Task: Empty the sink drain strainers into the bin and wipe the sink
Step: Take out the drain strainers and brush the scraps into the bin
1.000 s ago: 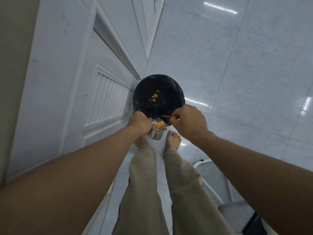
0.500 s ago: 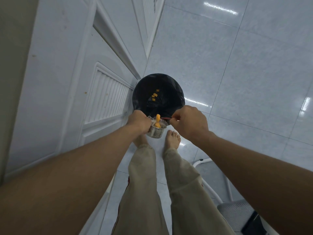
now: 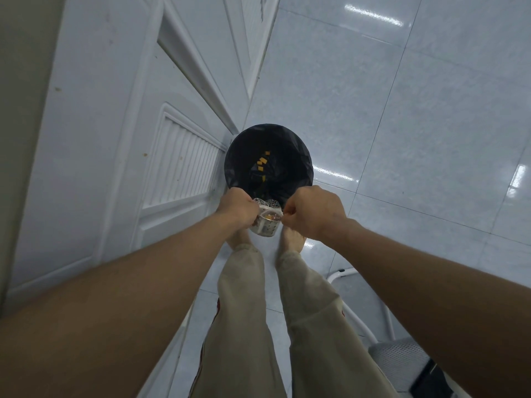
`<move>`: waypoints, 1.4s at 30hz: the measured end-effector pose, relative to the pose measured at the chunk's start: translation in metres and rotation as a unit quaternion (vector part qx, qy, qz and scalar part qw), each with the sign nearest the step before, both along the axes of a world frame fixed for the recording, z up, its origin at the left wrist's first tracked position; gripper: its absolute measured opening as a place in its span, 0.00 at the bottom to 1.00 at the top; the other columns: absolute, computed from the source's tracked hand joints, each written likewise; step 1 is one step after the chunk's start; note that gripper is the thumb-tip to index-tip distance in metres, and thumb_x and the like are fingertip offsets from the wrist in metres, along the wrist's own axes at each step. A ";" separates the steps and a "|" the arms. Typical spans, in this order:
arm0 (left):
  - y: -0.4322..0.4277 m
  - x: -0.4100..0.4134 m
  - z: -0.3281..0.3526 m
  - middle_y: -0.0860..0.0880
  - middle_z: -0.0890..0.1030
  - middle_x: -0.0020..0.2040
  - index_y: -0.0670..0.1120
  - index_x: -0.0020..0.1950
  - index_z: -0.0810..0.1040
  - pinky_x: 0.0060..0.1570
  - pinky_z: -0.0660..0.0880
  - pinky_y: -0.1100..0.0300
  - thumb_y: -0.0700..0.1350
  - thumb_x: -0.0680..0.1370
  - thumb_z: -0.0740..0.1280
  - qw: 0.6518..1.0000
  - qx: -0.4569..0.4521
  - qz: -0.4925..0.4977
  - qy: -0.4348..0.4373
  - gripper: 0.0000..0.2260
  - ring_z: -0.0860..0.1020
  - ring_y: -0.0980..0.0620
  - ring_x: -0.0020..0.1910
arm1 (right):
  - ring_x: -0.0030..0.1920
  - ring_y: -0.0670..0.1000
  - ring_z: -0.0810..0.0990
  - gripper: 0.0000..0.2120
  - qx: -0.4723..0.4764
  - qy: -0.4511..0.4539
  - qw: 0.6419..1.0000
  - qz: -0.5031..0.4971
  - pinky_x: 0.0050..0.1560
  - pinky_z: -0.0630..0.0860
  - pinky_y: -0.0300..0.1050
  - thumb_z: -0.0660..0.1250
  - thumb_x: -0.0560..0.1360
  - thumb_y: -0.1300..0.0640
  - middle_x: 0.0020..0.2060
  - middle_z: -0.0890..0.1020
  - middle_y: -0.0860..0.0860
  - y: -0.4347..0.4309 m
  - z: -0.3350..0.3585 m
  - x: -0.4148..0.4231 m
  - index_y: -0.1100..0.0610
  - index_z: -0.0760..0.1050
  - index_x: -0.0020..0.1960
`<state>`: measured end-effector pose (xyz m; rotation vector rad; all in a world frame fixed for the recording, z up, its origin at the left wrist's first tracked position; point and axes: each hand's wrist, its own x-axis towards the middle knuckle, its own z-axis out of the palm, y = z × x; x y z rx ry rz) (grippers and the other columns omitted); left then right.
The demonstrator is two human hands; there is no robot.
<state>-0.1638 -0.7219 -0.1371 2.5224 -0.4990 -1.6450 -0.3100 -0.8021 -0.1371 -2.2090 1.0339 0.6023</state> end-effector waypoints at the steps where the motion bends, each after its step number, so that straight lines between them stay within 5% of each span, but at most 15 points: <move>1: 0.000 0.000 0.000 0.44 0.77 0.32 0.41 0.33 0.77 0.37 0.74 0.55 0.39 0.79 0.64 1.000 -0.002 -0.001 0.001 0.14 0.76 0.47 0.33 | 0.32 0.46 0.78 0.09 0.001 -0.004 1.000 0.002 0.33 0.78 0.40 0.70 0.73 0.46 0.33 0.80 0.45 0.000 0.000 0.000 0.50 0.85 0.41; 6: -0.001 0.000 0.000 0.46 0.72 0.28 0.42 0.29 0.72 0.29 0.68 0.59 0.37 0.79 0.63 1.000 -0.002 0.000 -0.013 0.17 0.71 0.50 0.28 | 0.35 0.48 0.76 0.09 -0.052 -0.056 0.997 -0.031 0.34 0.76 0.41 0.67 0.76 0.50 0.37 0.78 0.47 0.000 0.000 -0.002 0.51 0.84 0.42; 10: -0.002 0.003 0.001 0.43 0.78 0.34 0.39 0.37 0.79 0.38 0.75 0.55 0.38 0.79 0.64 1.000 -0.001 0.009 -0.001 0.11 0.77 0.46 0.35 | 0.37 0.49 0.76 0.10 -0.070 -0.066 0.993 -0.066 0.37 0.78 0.45 0.64 0.76 0.52 0.40 0.78 0.48 -0.002 0.002 -0.004 0.51 0.85 0.44; 16: 0.001 0.003 -0.002 0.42 0.77 0.33 0.41 0.32 0.75 0.39 0.76 0.52 0.38 0.79 0.64 1.000 0.002 0.012 -0.008 0.14 0.77 0.44 0.35 | 0.35 0.47 0.77 0.09 -0.074 -0.065 0.991 -0.093 0.36 0.78 0.43 0.66 0.73 0.50 0.37 0.80 0.46 -0.005 0.006 -0.002 0.49 0.84 0.40; 20: 0.000 0.002 -0.003 0.40 0.82 0.37 0.37 0.38 0.81 0.42 0.79 0.51 0.40 0.79 0.64 1.000 -0.005 0.015 -0.008 0.12 0.80 0.43 0.38 | 0.29 0.44 0.76 0.09 -0.026 -0.040 0.996 -0.070 0.29 0.71 0.35 0.68 0.72 0.47 0.29 0.80 0.42 -0.005 0.002 -0.002 0.49 0.84 0.38; 24: 0.000 0.003 -0.004 0.37 0.84 0.44 0.36 0.48 0.84 0.49 0.82 0.46 0.40 0.80 0.63 1.000 -0.012 0.016 -0.005 0.11 0.84 0.40 0.46 | 0.30 0.46 0.79 0.12 -0.009 0.009 0.999 -0.048 0.34 0.80 0.42 0.68 0.73 0.45 0.30 0.81 0.45 -0.002 -0.001 -0.003 0.52 0.83 0.38; 29: 0.000 0.005 -0.006 0.37 0.84 0.46 0.36 0.50 0.84 0.50 0.82 0.45 0.40 0.80 0.63 1.000 -0.009 0.007 -0.015 0.11 0.84 0.40 0.47 | 0.31 0.48 0.77 0.12 -0.066 0.000 0.994 -0.091 0.34 0.80 0.45 0.65 0.74 0.49 0.33 0.79 0.47 -0.004 -0.002 -0.008 0.53 0.81 0.37; 34: 0.001 0.007 -0.009 0.39 0.84 0.46 0.38 0.51 0.82 0.52 0.82 0.46 0.40 0.82 0.61 0.999 -0.008 0.015 -0.027 0.11 0.84 0.41 0.47 | 0.28 0.48 0.76 0.17 -0.054 0.022 0.978 -0.201 0.27 0.66 0.36 0.60 0.71 0.45 0.27 0.78 0.47 -0.012 -0.002 -0.015 0.54 0.80 0.33; 39: -0.001 0.009 -0.006 0.42 0.83 0.48 0.46 0.50 0.77 0.48 0.83 0.49 0.40 0.82 0.60 0.998 -0.043 0.034 -0.023 0.06 0.85 0.44 0.44 | 0.29 0.45 0.77 0.25 0.008 -0.005 0.972 -0.237 0.28 0.68 0.38 0.59 0.70 0.30 0.27 0.79 0.44 -0.013 -0.001 -0.013 0.50 0.80 0.34; 42: -0.006 0.011 0.002 0.44 0.82 0.50 0.48 0.53 0.74 0.41 0.84 0.54 0.41 0.82 0.61 0.995 -0.084 0.046 -0.012 0.04 0.85 0.46 0.42 | 0.29 0.46 0.78 0.23 0.046 -0.036 0.970 -0.237 0.31 0.78 0.43 0.64 0.72 0.31 0.29 0.80 0.45 -0.013 0.002 -0.007 0.49 0.83 0.39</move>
